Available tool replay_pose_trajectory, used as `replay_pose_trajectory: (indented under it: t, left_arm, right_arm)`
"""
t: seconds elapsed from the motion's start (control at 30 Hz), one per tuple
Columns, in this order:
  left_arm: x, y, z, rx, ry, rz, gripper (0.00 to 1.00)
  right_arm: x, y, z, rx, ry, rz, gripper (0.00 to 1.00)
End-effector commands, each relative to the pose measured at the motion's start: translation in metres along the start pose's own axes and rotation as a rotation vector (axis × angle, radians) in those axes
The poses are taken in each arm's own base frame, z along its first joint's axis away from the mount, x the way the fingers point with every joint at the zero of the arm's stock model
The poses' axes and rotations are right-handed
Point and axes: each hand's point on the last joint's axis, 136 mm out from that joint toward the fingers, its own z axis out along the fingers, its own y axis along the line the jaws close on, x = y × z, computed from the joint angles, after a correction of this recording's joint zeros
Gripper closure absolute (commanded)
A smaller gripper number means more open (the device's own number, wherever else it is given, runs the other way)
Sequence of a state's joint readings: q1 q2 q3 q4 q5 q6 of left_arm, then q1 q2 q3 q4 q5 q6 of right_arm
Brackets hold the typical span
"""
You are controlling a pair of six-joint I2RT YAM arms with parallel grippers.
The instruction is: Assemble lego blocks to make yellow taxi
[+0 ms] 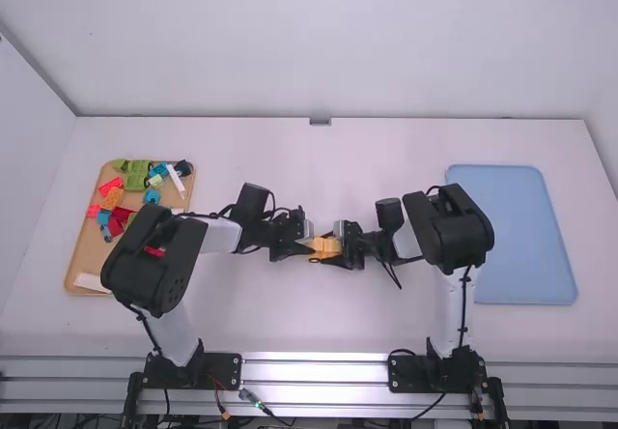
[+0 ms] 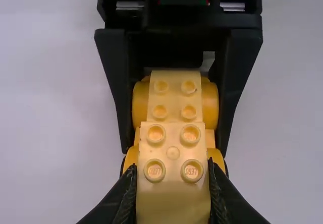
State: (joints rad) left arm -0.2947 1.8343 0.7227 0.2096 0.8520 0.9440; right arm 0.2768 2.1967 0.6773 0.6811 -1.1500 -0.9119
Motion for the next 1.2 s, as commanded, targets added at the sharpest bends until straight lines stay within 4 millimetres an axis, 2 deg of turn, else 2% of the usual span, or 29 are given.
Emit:
replay_pose_trajectory:
  t: [0.0, 0.23, 0.33, 0.43, 0.47, 0.63, 0.9, 0.93, 0.97, 1.0, 1.17]
  left_arm:
    - [0.002, -0.007, 0.005, 0.034, -0.005, 0.006, 0.98]
    - [0.0, -0.01, 0.007, 0.045, -0.006, 0.043, 0.98]
    - [-0.002, -0.011, 0.008, 0.047, -0.012, 0.052, 0.86]
    - [-0.003, -0.008, 0.009, 0.036, -0.014, 0.036, 0.46]
    - [-0.004, -0.007, 0.009, 0.032, -0.017, 0.026, 0.02]
    - [-0.011, 0.002, 0.008, 0.002, -0.039, -0.009, 0.01]
    - [-0.037, 0.011, -0.025, -0.054, -0.067, 0.01, 0.0]
    - [-0.038, 0.012, -0.026, -0.056, -0.067, 0.01, 0.06]
    - [-0.042, 0.011, -0.029, -0.059, -0.069, 0.014, 0.64]
    - [-0.044, 0.01, -0.03, -0.057, -0.071, 0.017, 0.98]
    - [-0.044, 0.006, -0.029, -0.036, -0.084, 0.009, 0.98]
  right_arm:
    - [0.008, 0.011, 0.001, -0.019, 0.01, 0.06, 0.69]
    - [0.007, 0.012, 0.003, -0.027, 0.01, 0.057, 0.68]
    - [0.007, 0.014, 0.005, -0.032, 0.011, 0.055, 0.69]
    - [0.007, 0.014, 0.005, -0.033, 0.011, 0.056, 0.68]
    - [0.007, 0.014, 0.005, -0.032, 0.012, 0.056, 0.68]
    - [0.008, 0.013, 0.003, -0.026, 0.011, 0.058, 0.68]
    - [0.011, 0.005, -0.006, 0.006, 0.01, 0.096, 0.68]
    - [0.011, 0.005, -0.006, 0.006, 0.01, 0.096, 0.68]
    - [0.011, 0.005, -0.005, 0.005, 0.01, 0.096, 0.68]
    - [0.01, 0.005, -0.005, 0.004, 0.01, 0.095, 0.68]
    - [0.009, 0.008, -0.001, -0.009, 0.011, 0.089, 0.68]
